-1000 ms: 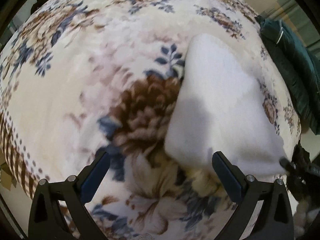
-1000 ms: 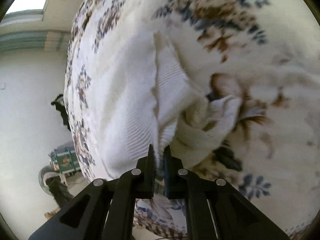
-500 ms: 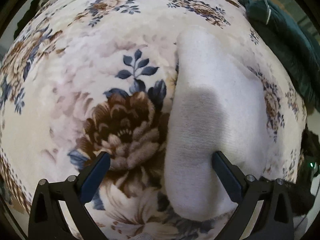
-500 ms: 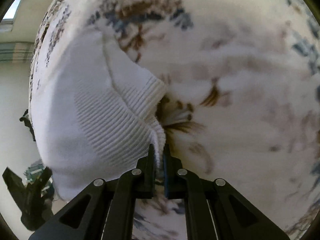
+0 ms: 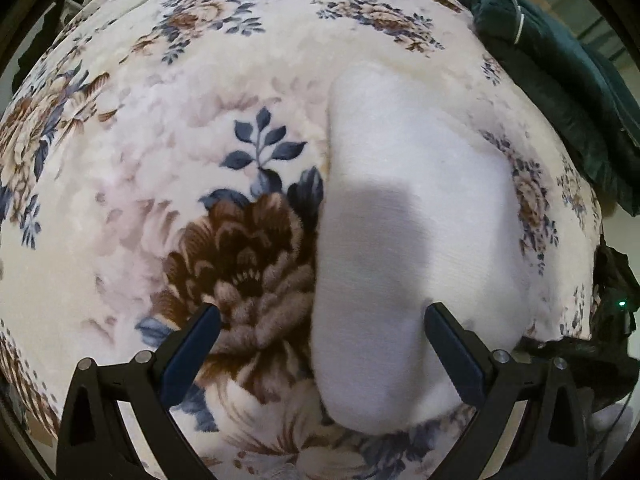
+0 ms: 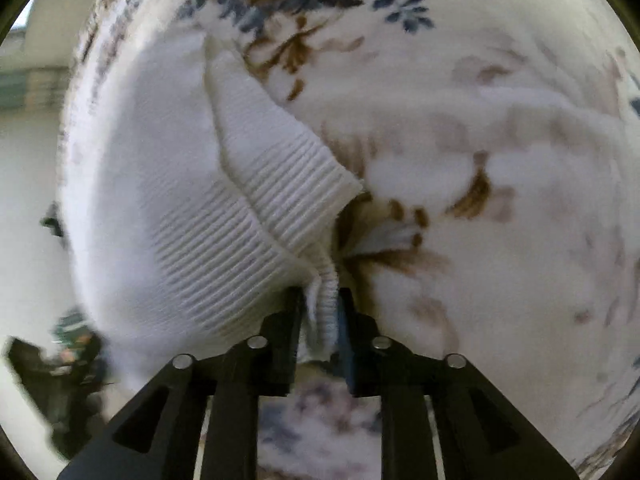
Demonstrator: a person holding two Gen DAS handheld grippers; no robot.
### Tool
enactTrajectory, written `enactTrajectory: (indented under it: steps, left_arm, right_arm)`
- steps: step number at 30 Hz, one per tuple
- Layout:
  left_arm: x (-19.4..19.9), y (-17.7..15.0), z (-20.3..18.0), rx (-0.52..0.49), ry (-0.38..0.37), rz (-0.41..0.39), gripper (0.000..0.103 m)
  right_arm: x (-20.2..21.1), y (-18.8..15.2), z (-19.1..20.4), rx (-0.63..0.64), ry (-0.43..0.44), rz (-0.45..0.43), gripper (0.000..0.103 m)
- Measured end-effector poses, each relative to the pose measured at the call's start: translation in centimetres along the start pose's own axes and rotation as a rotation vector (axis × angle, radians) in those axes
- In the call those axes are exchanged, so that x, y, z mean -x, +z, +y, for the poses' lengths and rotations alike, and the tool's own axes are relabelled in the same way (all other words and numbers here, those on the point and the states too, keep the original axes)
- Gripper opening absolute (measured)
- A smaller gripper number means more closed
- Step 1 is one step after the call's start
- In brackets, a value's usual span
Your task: Fold small clothes
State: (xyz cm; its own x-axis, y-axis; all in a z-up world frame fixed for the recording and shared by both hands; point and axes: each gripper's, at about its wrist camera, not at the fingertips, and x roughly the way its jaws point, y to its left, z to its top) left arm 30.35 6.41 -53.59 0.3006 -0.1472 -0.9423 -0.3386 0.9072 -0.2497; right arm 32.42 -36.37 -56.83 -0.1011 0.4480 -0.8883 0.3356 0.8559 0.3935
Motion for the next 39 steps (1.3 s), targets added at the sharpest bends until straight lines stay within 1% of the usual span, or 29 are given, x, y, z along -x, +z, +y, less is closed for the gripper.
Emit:
enactTrajectory:
  steps: [1,2,4,5,7,8,9,12,13,14,16,18,19,20,22,24,26,27,28,29,30,31,33,35,37,39]
  left_arm:
    - [0.3,-0.1,0.0,-0.009,0.004,-0.003,0.103]
    - [0.5,-0.2,0.1,-0.016,0.007,-0.007,0.103]
    - [0.9,-0.3,0.4,-0.024,0.018,-0.011,0.103]
    - [0.9,-0.3,0.5,-0.019,0.018,-0.011,0.103]
    - [0.9,-0.4,1.0,-0.003,0.016,-0.004,0.103]
    - [0.8,-0.3,1.1,0.002,0.020,0.001,0.103]
    - [0.7,-0.4,1.2,0.006,0.025,0.005,0.103]
    - [1.1,0.1,1.8,0.019,0.029,0.007,0.103]
    - [1.3,0.3,2.0,0.021,0.031,0.006,0.103]
    - [1.8,0.8,2.3,0.022,0.037,-0.003,0.103]
    - [2.8,2.3,2.9,0.015,0.038,-0.016,0.103]
    - [3.3,4.4,3.4,0.009,0.008,-0.020,0.103]
    - [3.3,5.4,3.5,0.001,-0.004,-0.019,0.103]
    - [3.1,7.1,3.6,-0.016,-0.036,-0.013,0.103]
    - [2.1,10.3,3.2,-0.068,-0.074,-0.005,0.103]
    - [0.5,13.8,1.9,-0.160,-0.122,0.023,0.103]
    - [-1.5,17.1,-0.5,-0.300,-0.162,0.065,0.103]
    - [-2.6,18.5,-2.2,-0.381,-0.177,0.091,0.103]
    - [-3.6,19.4,-3.5,-0.443,-0.192,0.120,0.103]
    - [-4.8,20.4,-5.1,-0.512,-0.211,0.156,0.103]
    - [-6.4,21.2,-6.7,-0.570,-0.243,0.210,0.103]
    - [-7.6,21.4,-7.7,-0.607,-0.254,0.248,0.103]
    - [-11.3,21.9,-10.2,-0.708,-0.276,0.363,0.103]
    - [-14.0,21.7,-11.6,-0.766,-0.292,0.462,0.103]
    - [-16.4,21.0,-12.4,-0.801,-0.321,0.574,0.103]
    - [-18.2,19.7,-13.2,-0.846,-0.333,0.660,0.103]
  right_arm:
    - [0.8,-0.1,-0.2,-0.016,0.015,-0.001,0.039]
    - [2.0,-0.3,-0.6,-0.039,0.049,-0.017,0.047]
    - [3.3,-0.6,-1.1,-0.083,0.107,-0.040,0.052]
    - [3.8,-0.7,-1.4,-0.107,0.132,-0.049,0.058]
    - [4.0,-1.2,-1.9,-0.141,0.188,-0.053,0.059]
    - [3.6,-1.4,-2.2,-0.159,0.212,-0.050,0.066]
    - [2.9,-1.8,-2.5,-0.165,0.220,-0.037,0.072]
    - [-1.3,-1.9,-2.5,-0.192,0.258,0.079,0.072]
    - [-2.7,-1.8,-2.3,-0.206,0.259,0.099,0.072]
    - [-3.1,-1.9,-2.4,-0.223,0.241,0.090,0.072]
    - [-2.6,-2.6,-1.9,-0.222,0.223,0.039,0.072]
    - [-0.7,-3.6,-1.9,-0.236,0.236,-0.027,0.072]
    - [-0.1,-4.1,-2.1,-0.256,0.257,-0.047,0.073]
    - [0.4,-5.1,-2.6,-0.300,0.307,-0.063,0.076]
    - [0.9,-6.5,-3.9,-0.350,0.380,-0.064,0.079]
    - [-0.4,-8.0,-4.1,-0.400,0.441,-0.049,0.080]
    - [-2.2,-9.4,-4.2,-0.448,0.500,-0.034,0.080]
    - [-3.7,-10.0,-4.2,-0.488,0.546,-0.027,0.080]
    - [-4.6,-10.3,-4.1,-0.514,0.582,-0.028,0.080]
    - [-5.6,-10.6,-3.9,-0.537,0.617,-0.040,0.080]
    - [-6.5,-11.1,-3.6,-0.558,0.653,-0.059,0.080]
    - [-7.0,-11.7,-3.4,-0.571,0.682,-0.074,0.081]
    - [-8.5,-12.3,-2.7,-0.592,0.748,-0.114,0.082]
    - [-9.6,-12.2,-2.0,-0.607,0.801,-0.137,0.083]
    - [-10.5,-12.0,-1.7,-0.609,0.814,-0.155,0.084]
    - [-11.3,-11.6,-1.0,-0.607,0.822,-0.171,0.087]
